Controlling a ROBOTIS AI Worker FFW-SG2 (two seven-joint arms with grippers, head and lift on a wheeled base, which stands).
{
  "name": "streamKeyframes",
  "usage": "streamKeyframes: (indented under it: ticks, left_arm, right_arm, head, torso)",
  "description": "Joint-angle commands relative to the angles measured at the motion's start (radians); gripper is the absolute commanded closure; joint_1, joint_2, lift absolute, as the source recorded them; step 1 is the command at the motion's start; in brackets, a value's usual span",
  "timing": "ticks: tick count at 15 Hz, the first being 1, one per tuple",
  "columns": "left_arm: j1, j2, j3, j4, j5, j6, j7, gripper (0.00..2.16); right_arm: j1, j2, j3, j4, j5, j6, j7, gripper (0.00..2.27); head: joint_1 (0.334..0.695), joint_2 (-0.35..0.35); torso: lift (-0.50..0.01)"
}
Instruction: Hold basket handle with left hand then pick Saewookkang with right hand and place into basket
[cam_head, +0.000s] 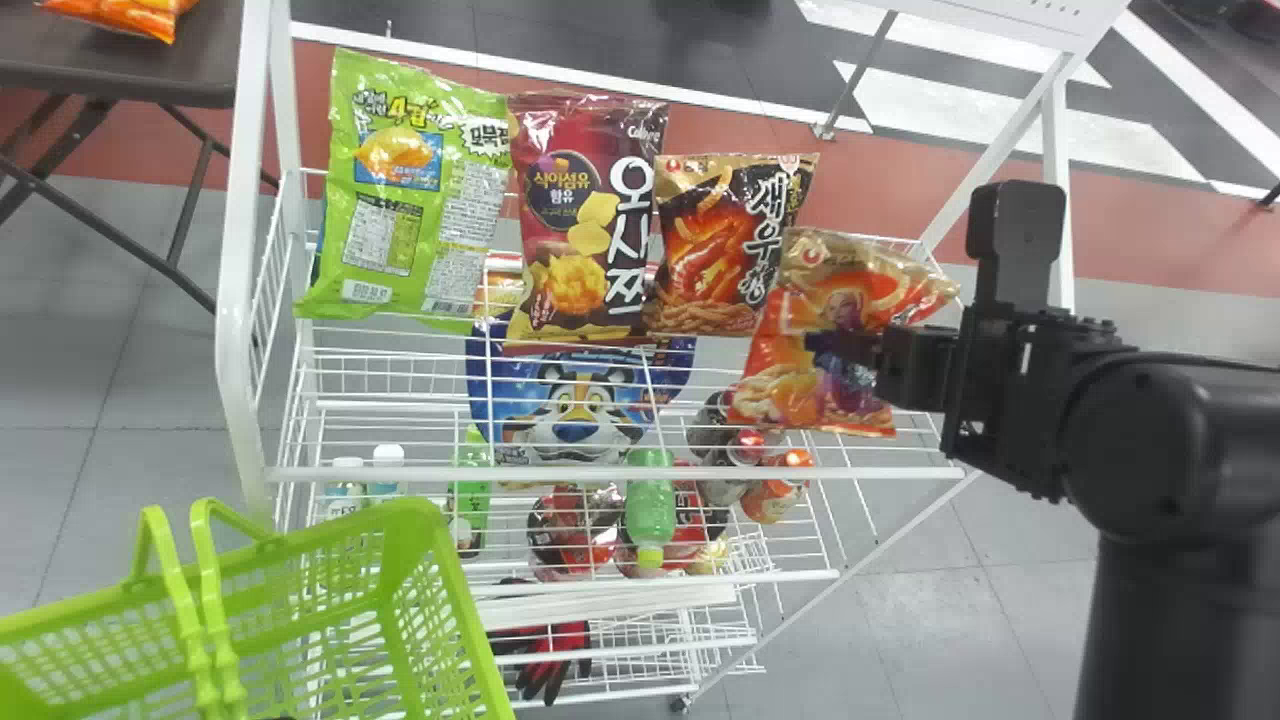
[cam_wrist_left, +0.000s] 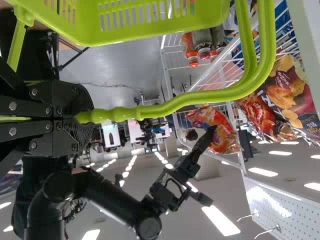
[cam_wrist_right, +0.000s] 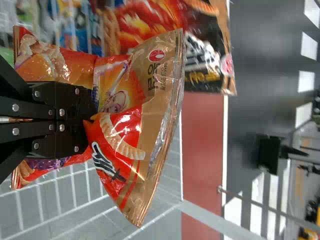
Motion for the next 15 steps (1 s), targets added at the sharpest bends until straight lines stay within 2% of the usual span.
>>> streamKeyframes:
  ticks: [1,4,6,7,12,13,15]
  left_arm:
    - [-0.013,0.000,-0.003,0.012,-0.002,0.032,-0.010,2.15]
    - [-0.024,0.000,-0.004,0.026,-0.003,0.032,-0.010,2.15]
    - [-0.033,0.000,-0.001,0.035,-0.002,0.032,-0.010,2.15]
    - [-0.034,0.000,-0.001,0.038,-0.002,0.032,-0.010,2.15]
    - [-0.060,0.000,-0.001,0.064,0.000,0.032,-0.010,2.15]
    - [-0.065,0.000,-0.001,0.067,-0.002,0.032,-0.010,2.15]
    - [-0.076,0.000,-0.003,0.081,0.000,0.032,-0.010,2.15]
  right_arm:
    - [0.038,0.001,0.004,-0.096,-0.093,0.022,0.000,2.25]
    - [0.069,0.005,0.046,-0.165,-0.202,0.022,0.004,2.25]
    - [0.101,0.016,0.124,-0.194,-0.205,0.022,0.010,2.25]
    - [0.113,0.021,0.161,-0.201,-0.207,0.022,0.011,2.25]
    - [0.167,0.022,0.400,-0.195,-0.155,0.022,0.013,2.25]
    - [0.177,0.022,0.452,-0.185,-0.130,0.022,0.013,2.25]
    - [0.193,0.024,0.546,-0.135,-0.087,0.022,0.013,2.25]
  head:
    - [0.695,-0.350]
    - [0.695,-0.350]
    - [0.695,-0.325]
    - [0.695,-0.273]
    - [0.695,-0.135]
    - [0.695,-0.083]
    - [0.695,-0.036]
  torso:
    - [-0.017]
    - [-0.017]
    - [-0.017]
    - [-0.017]
    - [-0.017]
    - [-0.017]
    - [-0.017]
